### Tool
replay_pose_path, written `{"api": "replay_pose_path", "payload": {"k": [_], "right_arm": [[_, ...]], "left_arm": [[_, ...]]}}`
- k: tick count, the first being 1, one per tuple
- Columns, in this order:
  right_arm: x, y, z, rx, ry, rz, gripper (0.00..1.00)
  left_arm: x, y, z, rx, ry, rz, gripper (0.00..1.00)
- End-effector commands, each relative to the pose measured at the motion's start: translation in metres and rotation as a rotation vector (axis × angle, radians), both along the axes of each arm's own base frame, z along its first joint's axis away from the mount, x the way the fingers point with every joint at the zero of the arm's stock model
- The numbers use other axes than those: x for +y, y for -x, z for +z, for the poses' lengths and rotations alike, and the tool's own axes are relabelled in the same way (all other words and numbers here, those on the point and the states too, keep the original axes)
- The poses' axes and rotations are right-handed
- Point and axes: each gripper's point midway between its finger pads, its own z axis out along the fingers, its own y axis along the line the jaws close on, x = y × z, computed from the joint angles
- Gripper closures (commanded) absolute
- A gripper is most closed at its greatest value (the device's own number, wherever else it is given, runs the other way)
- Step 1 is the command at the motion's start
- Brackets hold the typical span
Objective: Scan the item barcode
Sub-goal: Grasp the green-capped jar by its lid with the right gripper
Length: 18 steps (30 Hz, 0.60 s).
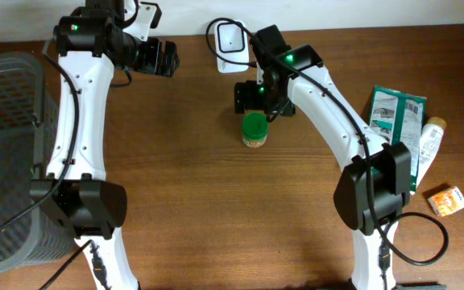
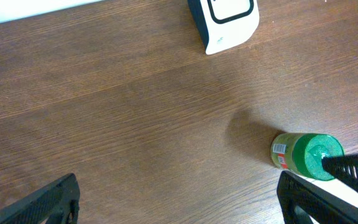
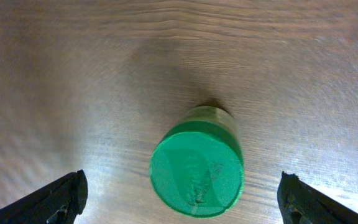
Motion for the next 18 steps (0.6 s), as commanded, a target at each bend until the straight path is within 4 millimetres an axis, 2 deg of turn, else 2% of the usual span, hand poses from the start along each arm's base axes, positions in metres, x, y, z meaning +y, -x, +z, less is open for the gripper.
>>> {"api": "replay_pose_path", "payload": {"k": [1, 4, 8, 14, 16, 18], "right_arm": [[-0.005, 0.001, -0.027, 0.063, 0.049, -0.153, 0.07], [0.002, 0.006, -0.052, 0.084, 0.123, -0.147, 0.14], [-0.008, 0.011, -0.067, 0.112, 0.193, -0.151, 0.15], [-0.012, 0.013, -0.071, 0.118, 0.222, -0.125, 0.23], [-0.011, 0.012, -0.07, 0.115, 0.221, -0.12, 0.31], [-0.005, 0.011, -0.064, 0.099, 0.206, -0.002, 0.42]], "left_arm": [[0.004, -0.001, 0.001, -0.008, -0.011, -0.001, 0.01], [0.004, -0.001, 0.001, -0.008, -0.012, -0.001, 0.01], [0.004, -0.001, 0.001, -0.008, -0.011, -0.001, 0.01], [0.004, -0.001, 0.001, -0.008, -0.012, -0.001, 0.01], [0.004, -0.001, 0.001, -0.008, -0.012, -0.001, 0.01], [0.004, -0.001, 0.001, -0.008, -0.012, -0.001, 0.01]]}}
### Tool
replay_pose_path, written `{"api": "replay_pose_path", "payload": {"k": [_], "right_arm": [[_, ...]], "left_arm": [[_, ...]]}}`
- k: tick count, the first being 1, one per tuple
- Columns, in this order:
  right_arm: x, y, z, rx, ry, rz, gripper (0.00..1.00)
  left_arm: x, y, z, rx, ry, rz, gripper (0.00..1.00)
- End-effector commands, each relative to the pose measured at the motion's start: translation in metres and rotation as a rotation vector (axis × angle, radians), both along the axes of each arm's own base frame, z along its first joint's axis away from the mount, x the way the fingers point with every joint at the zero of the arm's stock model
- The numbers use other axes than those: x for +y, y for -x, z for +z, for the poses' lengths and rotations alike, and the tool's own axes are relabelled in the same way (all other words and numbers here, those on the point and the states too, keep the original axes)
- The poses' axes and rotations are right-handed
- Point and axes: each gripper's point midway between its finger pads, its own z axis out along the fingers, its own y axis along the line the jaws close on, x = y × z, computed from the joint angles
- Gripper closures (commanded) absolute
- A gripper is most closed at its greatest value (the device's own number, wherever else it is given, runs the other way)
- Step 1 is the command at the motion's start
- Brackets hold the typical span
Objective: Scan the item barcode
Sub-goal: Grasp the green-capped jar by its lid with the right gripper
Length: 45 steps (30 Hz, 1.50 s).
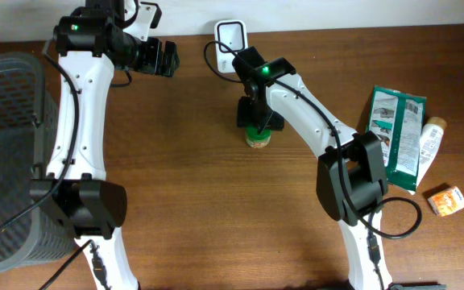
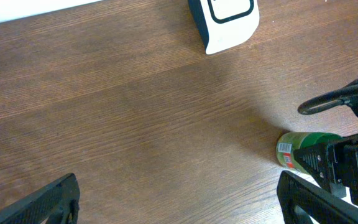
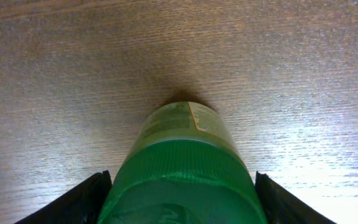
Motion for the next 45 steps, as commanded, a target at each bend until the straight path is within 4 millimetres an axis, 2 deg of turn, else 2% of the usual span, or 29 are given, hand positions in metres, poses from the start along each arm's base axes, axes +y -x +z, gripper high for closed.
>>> {"api": "replay_pose_path", "payload": {"k": [1, 5, 6, 8, 10, 12, 14, 18, 20, 25, 27, 28, 29, 32, 34, 36, 38, 39, 40, 42, 45], "right_arm": [[0.003, -0.001, 0.001, 0.004, 0.003, 0.121, 0.43], [0.008, -0.01, 0.016, -0.041, -0.005, 0.183, 0.43], [0.01, -0.015, 0.032, -0.073, 0.007, 0.317, 0.43], [0.012, -0.019, 0.052, -0.114, 0.036, 0.536, 0.43], [0.01, -0.015, 0.061, -0.117, 0.083, 0.806, 0.43], [0.011, -0.006, 0.057, -0.098, 0.098, 1.071, 0.43], [0.023, 0.003, 0.056, -0.109, 0.026, 1.232, 0.43], [0.029, 0.01, 0.048, -0.114, -0.008, 1.408, 0.43], [0.028, 0.018, 0.037, -0.087, -0.031, 1.477, 0.43], [0.018, 0.039, -0.01, 0.018, -0.059, 1.502, 0.42], [0.018, 0.038, -0.012, 0.014, -0.057, 1.501, 0.41], [0.019, 0.036, -0.011, 0.002, -0.053, 1.497, 0.35], [0.022, 0.03, -0.009, -0.016, -0.049, 1.444, 0.02], [0.027, 0.019, 0.009, -0.048, -0.048, 1.319, 0.02], [0.03, 0.012, 0.043, -0.077, -0.053, 1.183, 0.02], [0.029, 0.015, 0.075, -0.061, -0.076, 0.985, 0.02], [0.028, 0.023, 0.085, -0.033, -0.101, 0.932, 0.02], [0.029, 0.025, 0.083, -0.022, -0.112, 0.933, 0.02], [0.027, 0.03, 0.072, 0.013, -0.113, 0.933, 0.02], [0.01, 0.025, 0.048, 0.048, -0.002, 0.925, 0.02], [0.006, 0.024, 0.022, 0.065, 0.022, 0.924, 0.01]], "left_arm": [[0.004, -0.001, 0.001, -0.008, -0.012, -0.001, 0.01], [0.004, -0.001, 0.001, -0.008, -0.011, -0.001, 0.01], [0.004, -0.001, 0.001, -0.008, -0.011, -0.001, 0.01], [0.004, -0.001, 0.001, -0.008, -0.012, -0.001, 0.01], [0.004, -0.001, 0.001, -0.008, -0.011, -0.001, 0.01], [0.004, -0.001, 0.001, -0.008, -0.011, -0.001, 0.01], [0.004, -0.001, 0.001, -0.008, -0.011, -0.001, 0.01], [0.004, -0.001, 0.001, -0.008, -0.011, -0.001, 0.01], [0.004, -0.001, 0.001, -0.007, -0.011, -0.001, 0.01], [0.004, 0.0, 0.001, -0.005, -0.011, -0.001, 0.01], [0.004, 0.0, 0.001, -0.005, -0.011, -0.001, 0.01], [0.004, 0.0, 0.001, -0.005, -0.011, -0.001, 0.01], [0.004, 0.0, 0.001, -0.005, -0.011, -0.001, 0.01], [0.004, 0.0, 0.001, -0.005, -0.011, -0.001, 0.01], [0.004, 0.0, 0.001, -0.005, -0.011, -0.001, 0.01], [0.004, 0.0, 0.001, -0.005, -0.011, -0.001, 0.01], [0.004, 0.0, 0.001, -0.005, -0.011, -0.001, 0.01], [0.004, 0.0, 0.001, -0.005, -0.011, -0.001, 0.01], [0.004, 0.0, 0.001, -0.005, -0.011, -0.001, 0.01], [0.004, 0.0, 0.001, -0.005, -0.011, -0.001, 0.01], [0.004, 0.0, 0.001, -0.005, -0.011, -0.002, 0.01]]}}
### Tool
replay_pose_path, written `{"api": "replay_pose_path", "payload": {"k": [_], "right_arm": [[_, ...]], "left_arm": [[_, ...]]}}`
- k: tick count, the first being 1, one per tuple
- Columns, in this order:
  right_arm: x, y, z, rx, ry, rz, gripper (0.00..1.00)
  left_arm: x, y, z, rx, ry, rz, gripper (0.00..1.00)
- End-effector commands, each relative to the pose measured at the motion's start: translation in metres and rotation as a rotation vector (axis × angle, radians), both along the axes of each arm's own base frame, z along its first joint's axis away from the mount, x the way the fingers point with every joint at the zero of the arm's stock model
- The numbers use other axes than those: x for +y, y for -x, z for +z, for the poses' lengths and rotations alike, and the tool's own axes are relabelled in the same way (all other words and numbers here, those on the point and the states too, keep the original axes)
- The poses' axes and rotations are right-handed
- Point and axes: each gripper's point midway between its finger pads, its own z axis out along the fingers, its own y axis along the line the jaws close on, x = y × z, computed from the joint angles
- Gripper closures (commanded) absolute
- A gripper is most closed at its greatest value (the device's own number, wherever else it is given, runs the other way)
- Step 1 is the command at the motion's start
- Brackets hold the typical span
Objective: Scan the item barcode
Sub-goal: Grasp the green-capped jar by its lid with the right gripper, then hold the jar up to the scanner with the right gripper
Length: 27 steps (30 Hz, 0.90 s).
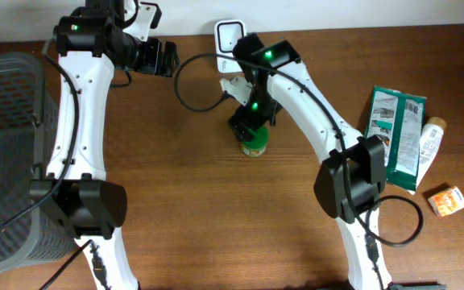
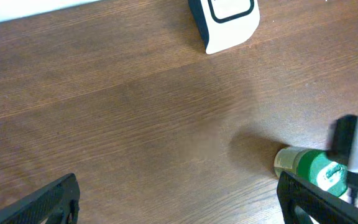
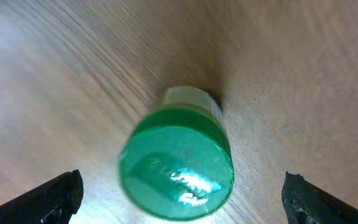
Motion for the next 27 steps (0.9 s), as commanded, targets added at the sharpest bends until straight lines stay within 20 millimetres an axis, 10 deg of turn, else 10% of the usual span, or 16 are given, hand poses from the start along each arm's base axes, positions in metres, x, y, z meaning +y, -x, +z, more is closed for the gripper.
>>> {"api": "replay_pose_path", "payload": {"k": [1, 16, 27], "right_arm": [[-0.005, -0.002, -0.018, -0.013, 0.037, -0.007, 0.02], [-0.007, -0.001, -0.033, -0.008, 0.043, 0.013, 0.38], [0.06, 0.016, 0.135, 0.025, -0.547, 0.037, 0.5]], "left_arm": [[0.004, -0.001, 0.001, -0.007, -0.011, -0.001, 0.01], [0.004, -0.001, 0.001, -0.006, -0.011, -0.001, 0.01], [0.004, -0.001, 0.001, -0.007, -0.011, -0.001, 0.01]]}}
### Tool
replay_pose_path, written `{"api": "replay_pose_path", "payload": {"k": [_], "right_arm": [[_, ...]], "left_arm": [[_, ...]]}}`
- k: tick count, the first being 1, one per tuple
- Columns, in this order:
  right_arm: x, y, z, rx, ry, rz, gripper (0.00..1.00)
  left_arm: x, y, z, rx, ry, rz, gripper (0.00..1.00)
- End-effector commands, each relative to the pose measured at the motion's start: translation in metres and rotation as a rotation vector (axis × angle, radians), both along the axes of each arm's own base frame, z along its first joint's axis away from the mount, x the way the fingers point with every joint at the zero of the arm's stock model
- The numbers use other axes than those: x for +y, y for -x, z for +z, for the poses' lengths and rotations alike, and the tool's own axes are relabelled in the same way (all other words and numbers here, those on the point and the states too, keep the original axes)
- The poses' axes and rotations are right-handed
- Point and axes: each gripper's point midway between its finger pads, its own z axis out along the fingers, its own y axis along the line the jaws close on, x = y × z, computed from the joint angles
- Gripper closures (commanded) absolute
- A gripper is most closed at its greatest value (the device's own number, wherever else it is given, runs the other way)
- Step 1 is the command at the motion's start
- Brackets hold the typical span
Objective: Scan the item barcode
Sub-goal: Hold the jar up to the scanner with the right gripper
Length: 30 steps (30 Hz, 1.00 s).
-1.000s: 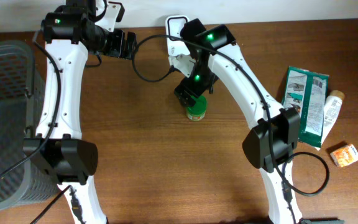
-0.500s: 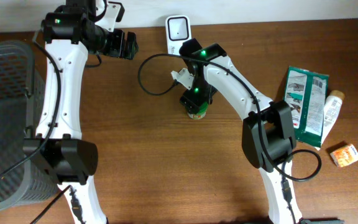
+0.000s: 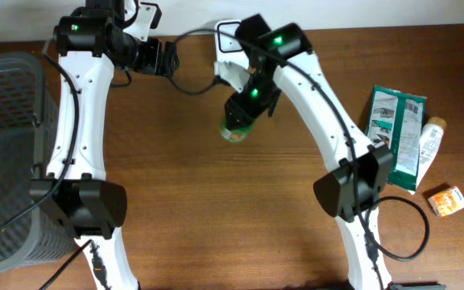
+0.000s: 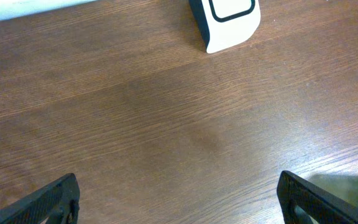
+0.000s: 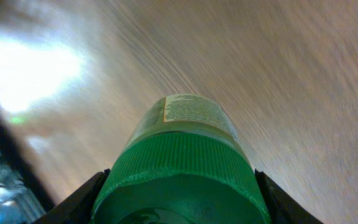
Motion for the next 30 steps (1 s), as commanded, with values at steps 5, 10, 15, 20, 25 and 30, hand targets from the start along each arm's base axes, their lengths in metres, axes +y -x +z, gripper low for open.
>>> {"api": "replay_pose_path", "payload": {"k": [5, 10, 15, 20, 25, 30], "right_arm": [[0.002, 0.001, 0.112, 0.153, -0.645, -0.047, 0.49], [-0.026, -0.01, 0.165, 0.216, -0.966, -0.074, 0.5], [-0.038, -0.012, 0.187, 0.389, -1.074, -0.176, 0.51], [-0.039, -0.015, 0.179, 0.437, -1.02, -0.238, 0.55], [-0.041, -0.022, 0.159, 0.375, -0.915, -0.272, 0.55], [-0.064, -0.072, 0.082, 0.012, -0.426, -0.389, 0.54]], "left_arm": [[0.004, -0.001, 0.001, -0.009, -0.008, -0.003, 0.01], [0.004, -0.001, 0.001, -0.009, -0.008, -0.003, 0.01], [0.004, -0.001, 0.001, -0.009, -0.008, -0.003, 0.01], [0.004, -0.001, 0.001, -0.009, -0.008, -0.003, 0.01], [0.004, -0.001, 0.001, -0.009, -0.008, -0.003, 0.01], [0.004, -0.001, 0.001, -0.009, -0.008, -0.003, 0.01]]}}
